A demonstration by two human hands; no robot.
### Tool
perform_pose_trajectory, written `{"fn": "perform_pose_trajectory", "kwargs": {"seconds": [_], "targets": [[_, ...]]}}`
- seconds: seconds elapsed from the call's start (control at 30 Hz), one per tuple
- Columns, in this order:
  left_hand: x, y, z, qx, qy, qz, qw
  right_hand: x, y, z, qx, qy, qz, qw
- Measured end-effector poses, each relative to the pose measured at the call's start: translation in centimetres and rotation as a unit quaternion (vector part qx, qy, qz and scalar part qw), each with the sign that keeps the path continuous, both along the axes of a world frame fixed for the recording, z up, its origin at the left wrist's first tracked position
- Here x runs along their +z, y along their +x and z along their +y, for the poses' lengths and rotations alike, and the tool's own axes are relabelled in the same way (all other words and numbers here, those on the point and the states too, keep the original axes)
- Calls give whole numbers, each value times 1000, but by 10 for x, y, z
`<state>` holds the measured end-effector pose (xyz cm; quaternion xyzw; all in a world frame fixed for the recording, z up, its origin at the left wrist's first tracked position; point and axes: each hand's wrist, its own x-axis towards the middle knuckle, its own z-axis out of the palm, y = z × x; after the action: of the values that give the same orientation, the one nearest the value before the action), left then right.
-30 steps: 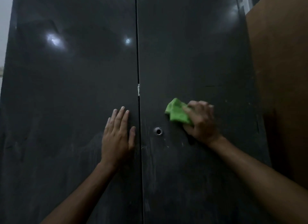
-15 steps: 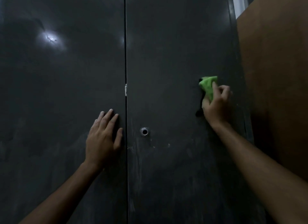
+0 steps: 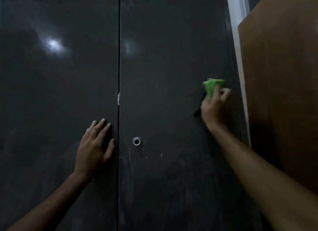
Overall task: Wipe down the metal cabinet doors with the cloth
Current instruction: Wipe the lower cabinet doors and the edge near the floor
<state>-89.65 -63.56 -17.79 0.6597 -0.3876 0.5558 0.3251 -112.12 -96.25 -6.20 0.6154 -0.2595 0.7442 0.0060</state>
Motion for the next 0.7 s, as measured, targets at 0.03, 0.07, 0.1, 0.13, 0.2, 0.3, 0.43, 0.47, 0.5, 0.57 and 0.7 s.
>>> {"fn": "perform_pose_trajectory", "kwargs": {"seconds": [0.03, 0.07, 0.1, 0.13, 0.2, 0.3, 0.43, 0.47, 0.5, 0.57, 0.7], "targets": [[0, 0, 0, 0, 0, -2, 1000, -4, 12, 16, 8, -50, 35, 998], [1, -1, 1, 0, 1, -2, 1000, -17, 19, 27, 15, -112, 86, 990], [1, -3, 1, 0, 4, 0, 1000, -35, 19, 29, 18, -181, 140, 973], [1, -4, 1, 0, 5, 4, 1000, -52, 12, 20, 14, -240, 183, 953], [1, -6, 2, -2, 5, 11, 1000, -69, -15, -15, -19, -294, 220, 930], [0, -7, 0, -10, -1, 9, 1000, -49, -46, -60, -43, -136, 116, 983], [0, 2, 0, -4, 2, -4, 1000, 34, -29, -36, -30, 40, -36, 998], [0, 5, 0, -3, 2, -6, 1000, 44, -16, -19, -29, 21, -29, 999], [-1, 7, 0, -2, 1, -9, 1000, 46, -3, -1, -20, -25, -4, 999], [-1, 10, -1, -2, -5, -15, 1000, 23, 18, 23, 6, -137, 87, 987], [-1, 10, -1, -7, -6, -13, 1000, -39, -11, -24, -13, -277, 193, 941]]}}
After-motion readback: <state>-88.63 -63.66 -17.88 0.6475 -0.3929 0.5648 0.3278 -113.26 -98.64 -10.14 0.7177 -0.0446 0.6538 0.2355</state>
